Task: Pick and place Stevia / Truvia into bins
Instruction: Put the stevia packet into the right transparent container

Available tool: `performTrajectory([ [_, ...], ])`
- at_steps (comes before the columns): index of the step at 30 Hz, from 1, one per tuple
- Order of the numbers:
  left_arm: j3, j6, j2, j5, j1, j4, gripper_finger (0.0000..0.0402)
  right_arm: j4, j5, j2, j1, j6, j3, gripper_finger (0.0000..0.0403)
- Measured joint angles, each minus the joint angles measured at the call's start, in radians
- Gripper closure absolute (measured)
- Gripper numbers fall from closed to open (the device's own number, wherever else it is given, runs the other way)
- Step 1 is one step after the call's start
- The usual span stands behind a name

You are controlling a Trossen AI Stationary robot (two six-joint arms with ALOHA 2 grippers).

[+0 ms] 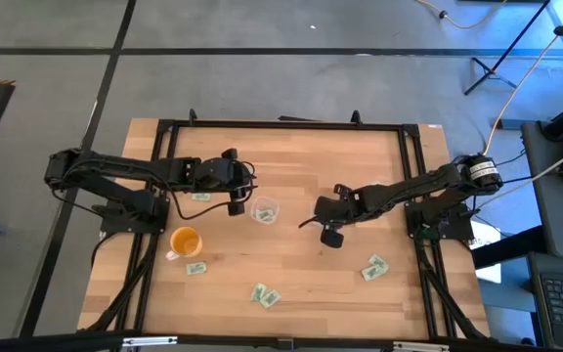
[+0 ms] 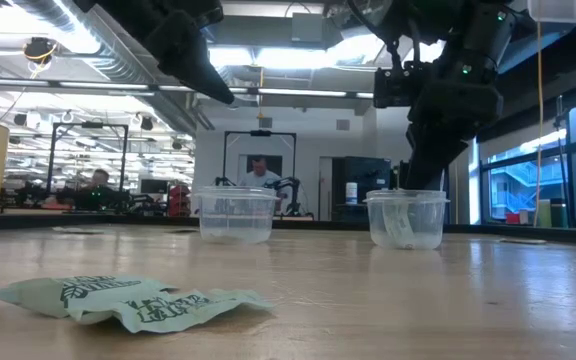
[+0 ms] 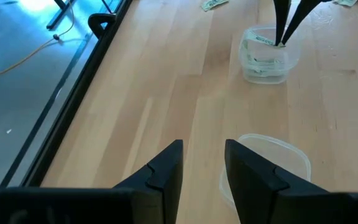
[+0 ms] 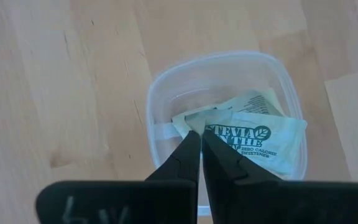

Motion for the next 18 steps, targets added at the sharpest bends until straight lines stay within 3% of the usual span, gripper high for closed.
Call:
performTrajectory([
  [9,0.0,0.001,0.0,0.0,0.0,-0.018,0.0288,-0.004,0.002,0.0,0.0,0.0,0.0,0.0379],
  [18,0.0,0.029,-0.048,-0.01,0.002,-0.015,0.0288,-0.087,0.001,0.0,0.0,0.003,0.051,0.0297],
])
